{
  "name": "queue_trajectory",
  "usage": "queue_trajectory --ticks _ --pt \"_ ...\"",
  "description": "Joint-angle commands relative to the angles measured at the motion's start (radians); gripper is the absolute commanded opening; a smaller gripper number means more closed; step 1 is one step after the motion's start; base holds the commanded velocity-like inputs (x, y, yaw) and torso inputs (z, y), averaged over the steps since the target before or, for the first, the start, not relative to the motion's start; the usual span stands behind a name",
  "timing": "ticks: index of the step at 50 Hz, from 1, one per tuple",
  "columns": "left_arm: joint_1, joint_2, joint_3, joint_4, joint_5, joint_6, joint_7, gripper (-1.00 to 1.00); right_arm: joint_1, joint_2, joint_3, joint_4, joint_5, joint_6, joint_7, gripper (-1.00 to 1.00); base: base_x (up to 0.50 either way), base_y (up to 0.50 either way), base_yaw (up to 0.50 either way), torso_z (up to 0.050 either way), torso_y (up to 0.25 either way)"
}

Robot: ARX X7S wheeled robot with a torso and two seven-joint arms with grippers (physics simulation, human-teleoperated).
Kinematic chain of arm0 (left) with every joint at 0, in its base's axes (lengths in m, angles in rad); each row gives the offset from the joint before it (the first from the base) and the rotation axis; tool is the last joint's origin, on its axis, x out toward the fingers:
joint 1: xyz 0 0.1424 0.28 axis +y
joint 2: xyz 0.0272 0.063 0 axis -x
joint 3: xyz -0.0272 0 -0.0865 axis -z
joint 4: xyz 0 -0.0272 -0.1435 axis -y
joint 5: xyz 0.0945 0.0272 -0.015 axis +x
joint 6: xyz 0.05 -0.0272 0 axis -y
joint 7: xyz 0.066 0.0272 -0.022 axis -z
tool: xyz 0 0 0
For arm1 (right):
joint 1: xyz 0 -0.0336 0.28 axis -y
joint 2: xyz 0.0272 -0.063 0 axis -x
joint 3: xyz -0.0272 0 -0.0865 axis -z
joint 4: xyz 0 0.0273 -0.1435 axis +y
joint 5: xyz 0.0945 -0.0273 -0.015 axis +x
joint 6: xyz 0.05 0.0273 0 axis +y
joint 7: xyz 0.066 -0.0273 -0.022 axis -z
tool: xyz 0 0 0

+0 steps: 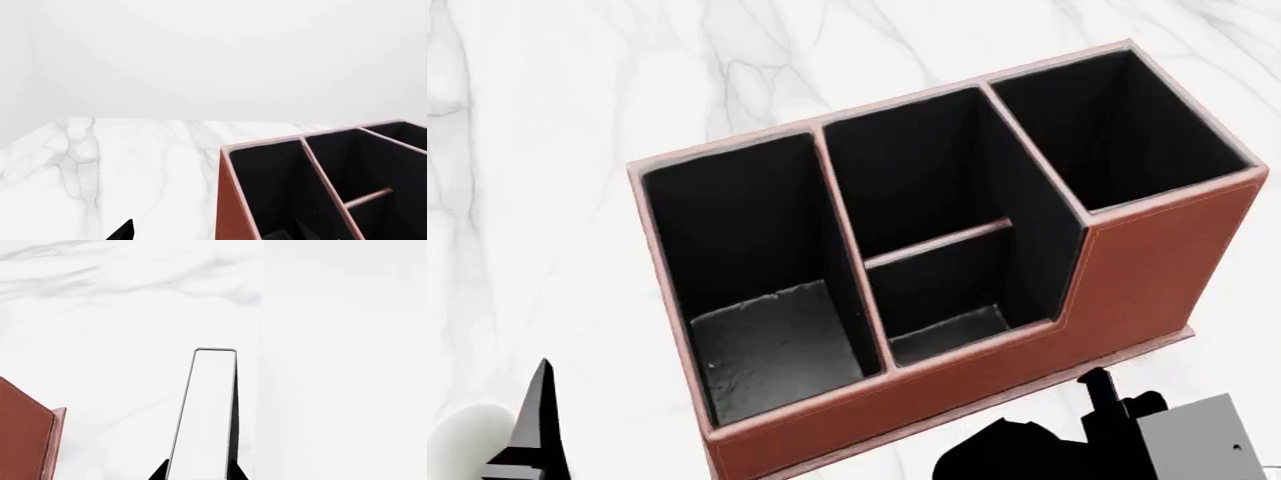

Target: Pick up the book and place it in the left compartment of the caddy.

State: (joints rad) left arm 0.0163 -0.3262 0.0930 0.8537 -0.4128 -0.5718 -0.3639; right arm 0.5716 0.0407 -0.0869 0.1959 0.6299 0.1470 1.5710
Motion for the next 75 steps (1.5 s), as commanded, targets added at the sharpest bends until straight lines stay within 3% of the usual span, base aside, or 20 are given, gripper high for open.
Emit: queue_trajectory --ticks 1,10,21,32,55,62,67,75 --pt "0.008 0.017 -0.02 0.004 0.01 0.046 0.021 1.0 0.014 -0.017 -0.017 0.02 0.017 0.002 -0.034 -1.0 0.0 0.0 0.0 0.0 0.0" --pt "0.009 0.013 -0.026 0.008 -0.006 0.049 0.016 1.0 0.01 -0.009 -0.021 -0.051 -0.002 0.029 -0.028 -1.0 0.0 0.0 0.0 0.0 0.0" --pt "0.01 0.007 -0.022 0.006 -0.011 0.055 0.011 1.0 0.012 0.029 -0.05 -0.301 -0.071 0.174 -0.038 -1.0 0.0 0.0 0.0 0.0 0.0" --pt "0.013 0.0 -0.024 0.004 -0.016 0.063 0.005 1.0 -0.001 -0.026 0.022 -0.5 -0.196 0.269 -0.013 -1.0 0.0 0.0 0.0 0.0 0.0" --pt "0.008 -0.014 -0.01 0.012 -0.023 0.063 -0.013 1.0 0.093 -0.022 -0.052 -0.709 -0.421 0.699 -0.027 -1.0 0.0 0.0 0.0 0.0 0.001" --pt "0.008 -0.016 -0.009 0.01 -0.028 0.068 -0.015 1.0 0.108 0.057 -0.177 -0.75 -0.466 0.645 -0.091 -1.0 0.0 0.0 0.0 0.0 0.0" --pt "0.011 -0.018 -0.009 0.009 -0.032 0.072 -0.017 1.0 0.165 0.108 -0.292 -0.79 -0.526 0.742 -0.111 -1.0 0.0 0.0 0.0 0.0 0.002" --pt "0.012 -0.022 -0.008 0.004 -0.034 0.081 -0.019 1.0 0.208 0.161 -0.411 -0.8 -0.553 0.719 -0.185 -1.0 0.0 0.0 0.0 0.0 0.0"
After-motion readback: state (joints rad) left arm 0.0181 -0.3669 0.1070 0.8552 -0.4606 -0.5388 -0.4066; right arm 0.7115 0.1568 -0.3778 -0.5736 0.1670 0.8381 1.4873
